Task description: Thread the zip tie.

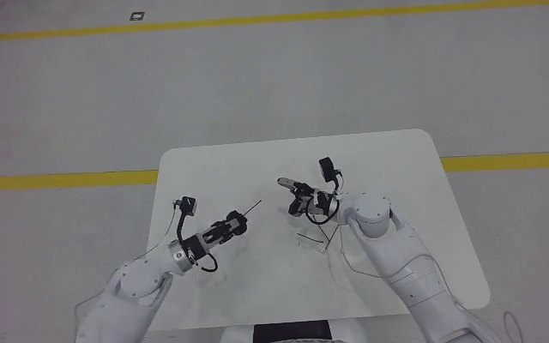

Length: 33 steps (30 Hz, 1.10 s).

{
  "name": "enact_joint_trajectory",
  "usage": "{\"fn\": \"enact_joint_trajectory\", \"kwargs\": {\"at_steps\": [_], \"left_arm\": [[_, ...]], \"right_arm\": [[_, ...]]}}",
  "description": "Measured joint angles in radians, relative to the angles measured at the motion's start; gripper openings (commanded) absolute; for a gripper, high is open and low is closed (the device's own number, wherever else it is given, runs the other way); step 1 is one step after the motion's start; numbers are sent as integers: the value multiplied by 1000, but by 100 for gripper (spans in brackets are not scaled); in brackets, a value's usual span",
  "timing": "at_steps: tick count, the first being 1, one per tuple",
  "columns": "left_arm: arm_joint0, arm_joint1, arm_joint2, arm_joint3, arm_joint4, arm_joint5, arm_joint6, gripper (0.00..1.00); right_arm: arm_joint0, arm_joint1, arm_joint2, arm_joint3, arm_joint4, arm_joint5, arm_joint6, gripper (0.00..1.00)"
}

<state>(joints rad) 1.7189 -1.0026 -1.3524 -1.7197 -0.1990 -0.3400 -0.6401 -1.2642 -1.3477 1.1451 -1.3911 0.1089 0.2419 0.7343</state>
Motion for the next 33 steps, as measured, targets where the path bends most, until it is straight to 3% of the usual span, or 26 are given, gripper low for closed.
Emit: {"fn": "enact_joint_trajectory", "kwargs": {"at_steps": [6,9,16,20,25,33], "left_arm": [[-2,-1,8,16,-40,4,-13,0],[-9,2,-4,49,-161,0,-117,0],[-5,12,-79,137,-383,0,-408,0],[-10,9,-98,185,-465,0,-506,0],[-33,0,-74,224,-502,0,-575,0],[-46,-4,-58,227,-476,0,-579,0]], "right_arm": [[0,0,0,0,0,0,0,100],[-10,0,4,4,22,-20,-2,100],[11,6,28,112,195,-151,201,100],[38,4,18,183,274,-202,296,100],[71,-7,-16,259,376,-252,390,100],[88,-14,-49,260,402,-273,420,100]]}}
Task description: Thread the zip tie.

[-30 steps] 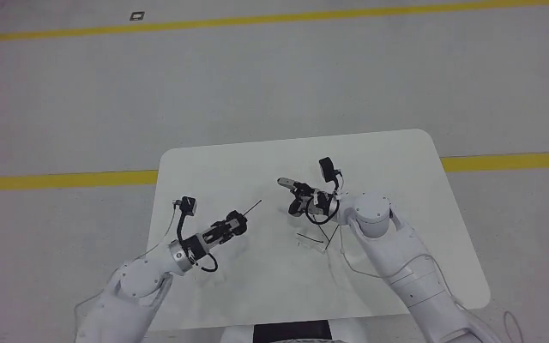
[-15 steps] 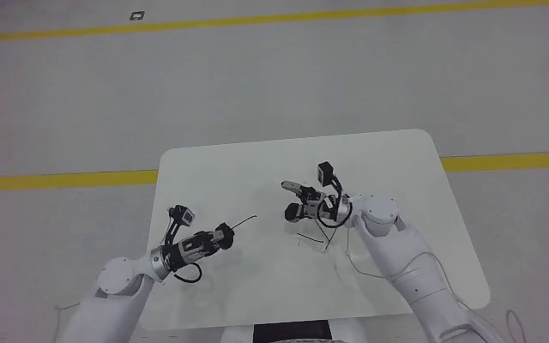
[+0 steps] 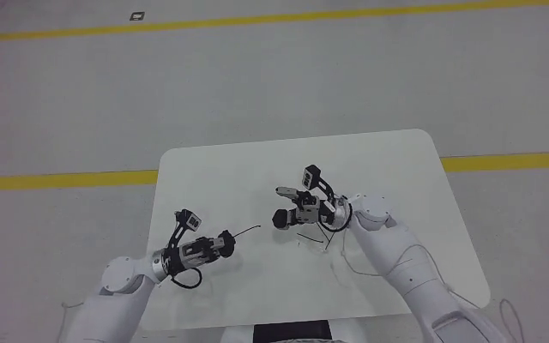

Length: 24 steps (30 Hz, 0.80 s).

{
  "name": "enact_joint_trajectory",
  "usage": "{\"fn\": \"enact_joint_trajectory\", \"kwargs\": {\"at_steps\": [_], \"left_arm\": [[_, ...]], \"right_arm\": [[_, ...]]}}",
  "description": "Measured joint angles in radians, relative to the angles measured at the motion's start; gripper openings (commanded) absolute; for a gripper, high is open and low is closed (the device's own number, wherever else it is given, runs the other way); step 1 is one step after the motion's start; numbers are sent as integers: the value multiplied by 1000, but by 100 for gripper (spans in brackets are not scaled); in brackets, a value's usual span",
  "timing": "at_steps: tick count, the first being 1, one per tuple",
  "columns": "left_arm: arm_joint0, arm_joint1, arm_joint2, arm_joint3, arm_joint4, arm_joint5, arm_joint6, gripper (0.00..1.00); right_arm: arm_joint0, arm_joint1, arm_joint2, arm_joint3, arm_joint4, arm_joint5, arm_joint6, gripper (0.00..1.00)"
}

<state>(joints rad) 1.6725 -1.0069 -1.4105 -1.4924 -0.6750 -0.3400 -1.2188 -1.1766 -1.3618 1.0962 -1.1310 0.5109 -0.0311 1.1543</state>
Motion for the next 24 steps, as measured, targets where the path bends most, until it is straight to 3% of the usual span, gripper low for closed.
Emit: {"fn": "enact_joint_trajectory", "kwargs": {"at_steps": [7,14,24], "left_arm": [[-2,-3,19,-4,-16,14,39,0],[-20,-5,36,20,-79,9,1,0],[-24,-5,37,22,-82,0,-3,0]], "right_arm": [[-15,2,-15,-27,-33,-14,-14,100],[-26,5,-42,-39,-48,-88,26,100],[-41,6,-56,-66,-57,-90,-13,100]]}}
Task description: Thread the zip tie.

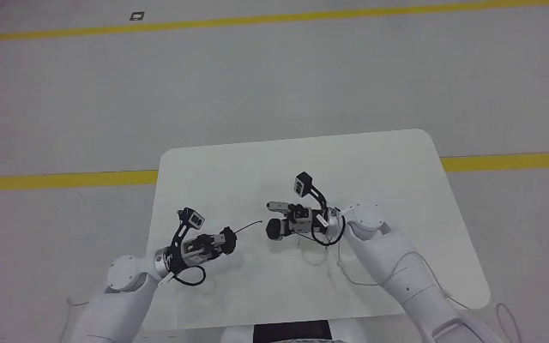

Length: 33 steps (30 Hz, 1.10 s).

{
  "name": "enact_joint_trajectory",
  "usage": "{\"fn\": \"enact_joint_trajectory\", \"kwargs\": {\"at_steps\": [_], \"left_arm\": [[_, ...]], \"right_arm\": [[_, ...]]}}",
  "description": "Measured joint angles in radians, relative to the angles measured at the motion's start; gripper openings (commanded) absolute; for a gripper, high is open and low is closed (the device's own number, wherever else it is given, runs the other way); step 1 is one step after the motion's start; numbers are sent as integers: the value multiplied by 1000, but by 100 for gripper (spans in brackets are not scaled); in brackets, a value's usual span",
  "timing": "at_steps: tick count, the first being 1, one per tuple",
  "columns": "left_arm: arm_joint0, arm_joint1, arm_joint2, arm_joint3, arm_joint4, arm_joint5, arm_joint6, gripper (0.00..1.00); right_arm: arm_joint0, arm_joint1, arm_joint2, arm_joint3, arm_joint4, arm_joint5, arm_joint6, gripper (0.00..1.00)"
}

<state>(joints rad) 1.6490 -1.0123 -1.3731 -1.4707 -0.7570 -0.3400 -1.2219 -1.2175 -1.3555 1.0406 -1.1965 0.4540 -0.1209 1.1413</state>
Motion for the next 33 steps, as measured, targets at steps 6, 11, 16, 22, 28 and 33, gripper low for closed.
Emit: {"fn": "enact_joint_trajectory", "kwargs": {"at_steps": [6,11,16,22,28,33], "left_arm": [[0,0,0,0,0,0,0,0],[0,0,0,0,0,0,0,0],[0,0,0,0,0,0,0,0],[0,0,0,0,0,0,0,0],[0,0,0,0,0,0,0,0],[0,0,0,0,0,0,0,0]], "right_arm": [[-1,2,-12,10,6,-14,-6,36],[-1,2,-23,21,24,-21,-6,34],[0,1,-34,25,38,-32,-18,31],[3,1,-45,28,45,-39,-29,29],[3,4,-47,27,50,-46,-38,21],[0,8,-43,22,54,-52,-40,18]]}}
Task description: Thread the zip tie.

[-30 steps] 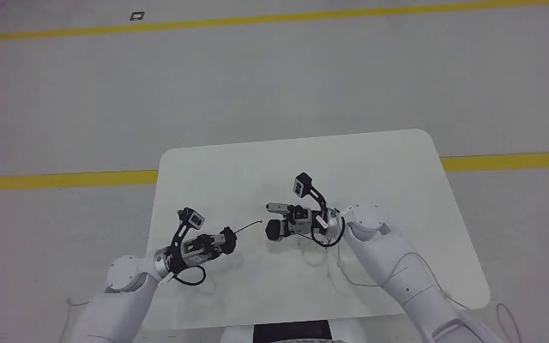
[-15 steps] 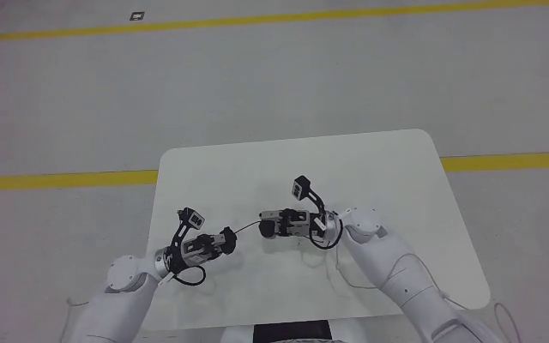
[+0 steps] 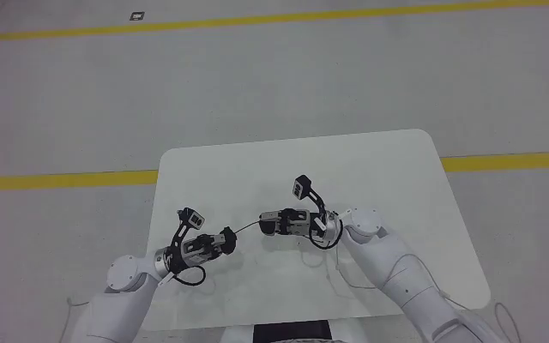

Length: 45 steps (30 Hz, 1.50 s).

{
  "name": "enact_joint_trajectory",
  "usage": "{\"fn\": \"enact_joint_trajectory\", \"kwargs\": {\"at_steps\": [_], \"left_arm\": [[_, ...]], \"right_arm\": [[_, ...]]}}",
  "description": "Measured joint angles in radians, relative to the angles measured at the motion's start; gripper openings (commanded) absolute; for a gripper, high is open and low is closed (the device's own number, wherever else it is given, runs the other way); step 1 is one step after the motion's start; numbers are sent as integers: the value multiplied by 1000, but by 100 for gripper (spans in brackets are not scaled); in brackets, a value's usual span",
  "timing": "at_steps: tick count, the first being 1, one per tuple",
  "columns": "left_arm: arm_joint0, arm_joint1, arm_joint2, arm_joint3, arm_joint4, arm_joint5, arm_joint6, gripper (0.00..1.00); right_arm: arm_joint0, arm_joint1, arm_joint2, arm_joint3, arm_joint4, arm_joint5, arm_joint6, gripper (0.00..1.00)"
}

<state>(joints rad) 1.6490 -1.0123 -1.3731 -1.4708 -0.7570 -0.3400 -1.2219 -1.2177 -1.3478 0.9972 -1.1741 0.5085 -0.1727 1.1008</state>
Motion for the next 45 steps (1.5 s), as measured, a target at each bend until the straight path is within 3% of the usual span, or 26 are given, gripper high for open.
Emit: {"fn": "enact_joint_trajectory", "kwargs": {"at_steps": [11,20,29,34,45], "left_arm": [[0,0,0,0,0,0,0,0],[0,0,0,0,0,0,0,0],[0,0,0,0,0,0,0,0],[0,0,0,0,0,0,0,0],[0,0,0,0,0,0,0,0]], "right_arm": [[-6,8,1,-14,9,-5,7,14],[-3,11,-10,-22,15,3,22,17],[6,12,-26,-15,23,4,24,12],[10,12,-32,-12,26,4,21,0],[13,17,-36,-14,21,3,11,0]]}}
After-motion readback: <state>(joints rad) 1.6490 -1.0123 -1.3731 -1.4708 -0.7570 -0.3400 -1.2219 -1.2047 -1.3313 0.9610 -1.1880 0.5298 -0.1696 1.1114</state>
